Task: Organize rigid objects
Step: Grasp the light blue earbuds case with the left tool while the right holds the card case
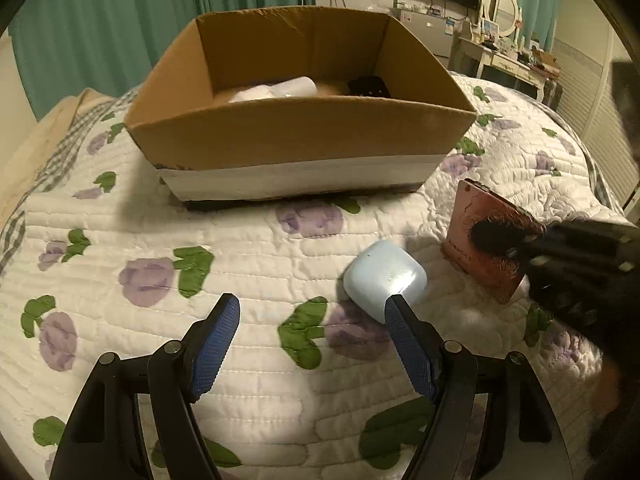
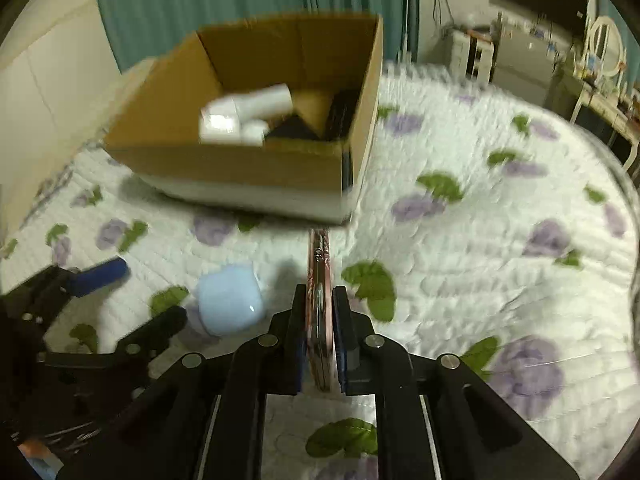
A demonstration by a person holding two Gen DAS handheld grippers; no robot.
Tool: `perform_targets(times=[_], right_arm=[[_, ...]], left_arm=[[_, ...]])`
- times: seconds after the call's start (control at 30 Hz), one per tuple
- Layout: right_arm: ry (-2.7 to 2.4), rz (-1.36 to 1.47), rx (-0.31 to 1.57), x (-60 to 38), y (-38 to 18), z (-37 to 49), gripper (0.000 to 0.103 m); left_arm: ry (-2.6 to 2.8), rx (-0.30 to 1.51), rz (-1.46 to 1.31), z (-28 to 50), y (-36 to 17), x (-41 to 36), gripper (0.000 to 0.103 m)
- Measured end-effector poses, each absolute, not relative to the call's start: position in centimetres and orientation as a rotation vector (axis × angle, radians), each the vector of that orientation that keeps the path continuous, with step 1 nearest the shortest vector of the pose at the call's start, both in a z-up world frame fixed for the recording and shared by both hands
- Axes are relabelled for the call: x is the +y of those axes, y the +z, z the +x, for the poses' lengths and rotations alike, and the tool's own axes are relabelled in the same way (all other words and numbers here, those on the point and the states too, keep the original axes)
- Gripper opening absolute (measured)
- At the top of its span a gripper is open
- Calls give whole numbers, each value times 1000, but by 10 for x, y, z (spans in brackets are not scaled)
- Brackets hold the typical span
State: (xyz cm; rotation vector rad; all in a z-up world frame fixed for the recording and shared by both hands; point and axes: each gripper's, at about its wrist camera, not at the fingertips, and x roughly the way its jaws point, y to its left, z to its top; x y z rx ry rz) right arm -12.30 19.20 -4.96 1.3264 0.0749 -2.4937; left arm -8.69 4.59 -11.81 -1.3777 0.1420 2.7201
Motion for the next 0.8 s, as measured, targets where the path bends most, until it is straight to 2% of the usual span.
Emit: perform_targets(times=[0.27,0.63,0.8], right_arm=[[-2585,1224,40,203,-22,-117,9],[-2576,1282,-14,211,-33,-123,9],[-2581,1291,7,209,-32,-122,9]], left_arm=[[2629,140,-1345,-90,-117,65,78],[2538,307,-1430,-119,-146,97,78],[2535,310,-1412,-122,-149,99,75]])
